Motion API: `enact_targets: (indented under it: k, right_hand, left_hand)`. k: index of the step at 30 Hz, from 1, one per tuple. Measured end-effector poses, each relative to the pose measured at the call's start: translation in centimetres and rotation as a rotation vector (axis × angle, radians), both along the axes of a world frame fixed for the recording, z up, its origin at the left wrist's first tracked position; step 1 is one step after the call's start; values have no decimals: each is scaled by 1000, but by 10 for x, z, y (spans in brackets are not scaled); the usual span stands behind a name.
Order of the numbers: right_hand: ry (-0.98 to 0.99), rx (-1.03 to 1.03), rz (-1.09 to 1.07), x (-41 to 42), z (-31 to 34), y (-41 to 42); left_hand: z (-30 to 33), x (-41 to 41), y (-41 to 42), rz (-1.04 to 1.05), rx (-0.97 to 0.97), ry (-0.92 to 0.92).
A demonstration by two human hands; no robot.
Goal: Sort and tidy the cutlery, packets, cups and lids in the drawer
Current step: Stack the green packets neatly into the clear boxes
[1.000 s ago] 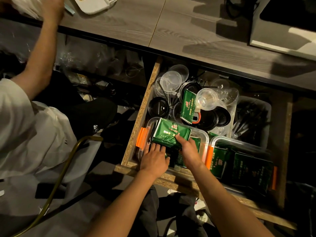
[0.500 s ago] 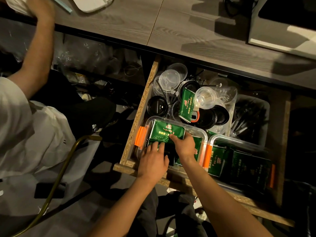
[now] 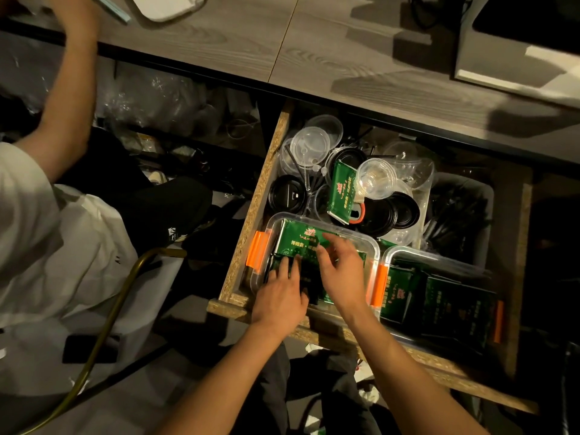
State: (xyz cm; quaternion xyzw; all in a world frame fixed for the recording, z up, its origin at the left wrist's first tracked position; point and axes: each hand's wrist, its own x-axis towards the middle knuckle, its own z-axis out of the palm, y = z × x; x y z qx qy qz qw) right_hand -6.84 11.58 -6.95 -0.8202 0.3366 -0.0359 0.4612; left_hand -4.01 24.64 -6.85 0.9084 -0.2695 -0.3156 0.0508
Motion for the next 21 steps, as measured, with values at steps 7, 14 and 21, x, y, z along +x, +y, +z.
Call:
enact_targets:
  k: [7,14,21]
  right_hand:
    - [219,673,64,26,-18,-5]
    - [342,737,107,42,-32,-12]
    - [393,729,97,45,-30,-4]
  left_hand:
    - [-4,-1,2,-14,84,114]
    - [-2,-3,6,-110,126,79]
    - [0,-6,8,-160,185,59]
